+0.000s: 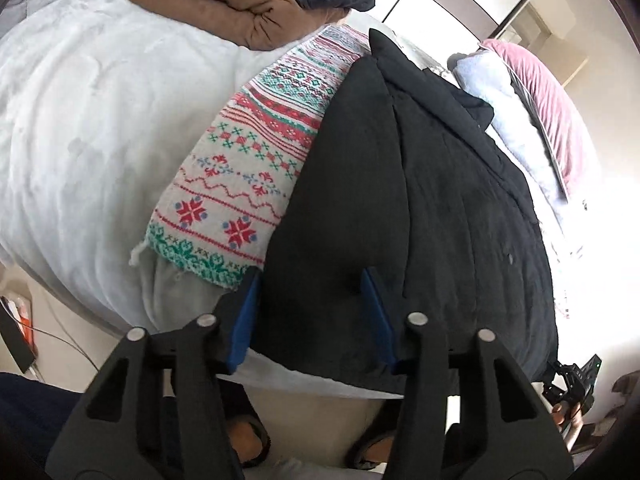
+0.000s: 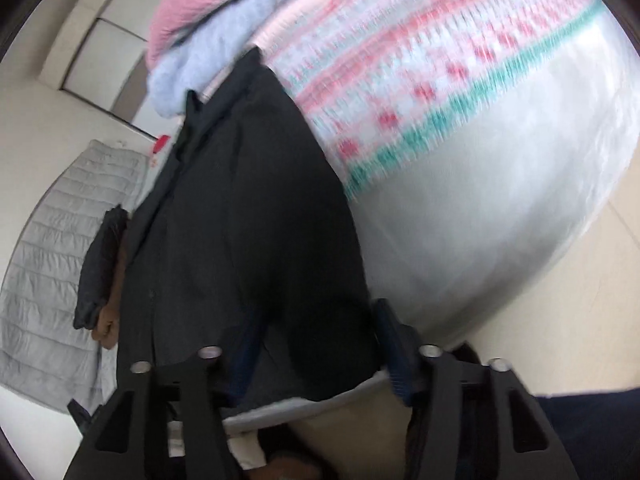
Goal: Fold large clothes
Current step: 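Grasp the coat hem with both grippers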
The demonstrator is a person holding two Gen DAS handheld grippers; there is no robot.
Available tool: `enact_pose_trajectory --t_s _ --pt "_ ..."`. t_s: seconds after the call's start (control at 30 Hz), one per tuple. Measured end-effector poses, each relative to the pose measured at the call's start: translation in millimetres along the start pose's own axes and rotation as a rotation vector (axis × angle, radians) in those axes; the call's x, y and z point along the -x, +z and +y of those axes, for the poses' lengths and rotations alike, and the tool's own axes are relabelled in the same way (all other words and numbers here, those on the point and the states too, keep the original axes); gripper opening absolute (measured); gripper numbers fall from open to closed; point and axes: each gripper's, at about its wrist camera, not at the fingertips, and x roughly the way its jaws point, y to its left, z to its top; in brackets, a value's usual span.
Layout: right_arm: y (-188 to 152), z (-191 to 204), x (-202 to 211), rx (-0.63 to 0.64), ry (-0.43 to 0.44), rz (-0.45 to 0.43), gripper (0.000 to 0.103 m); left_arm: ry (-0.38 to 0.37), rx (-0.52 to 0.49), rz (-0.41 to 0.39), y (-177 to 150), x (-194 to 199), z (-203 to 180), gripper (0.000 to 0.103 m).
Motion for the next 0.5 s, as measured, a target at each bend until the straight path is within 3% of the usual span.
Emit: enact_pose_trajectory --t_s 0.07,0.13,0.17,0.33,0.5 --pt "0.3 -1.4 -3.7 -0.015 -0.003 -0.003 0.022 0.003 -0.009 -0.004 -1.1 0.1 -0.7 0.041" --pt "-3.3 2.2 2.8 -0.001 0.020 -0.018 0.015 0.005 -0.017 -0.006 -1.9 1.5 -1.5 0.031" --pt "-0.2 6.6 0.5 0.006 0.015 -0.024 0.013 0.009 -0.023 -0.015 -3.3 3.7 -2.2 0.026" --pt "-7.7 22.5 11.1 0.064 -0.002 -0.084 0.012 0.005 -0.040 -0.022 -3.3 4.7 -0.6 0.022" --pt "-7.5 25.5 11.9 0.059 0.025 -0.088 0.012 -0.043 0.032 -0.006 2.4 4.2 16.3 0.020"
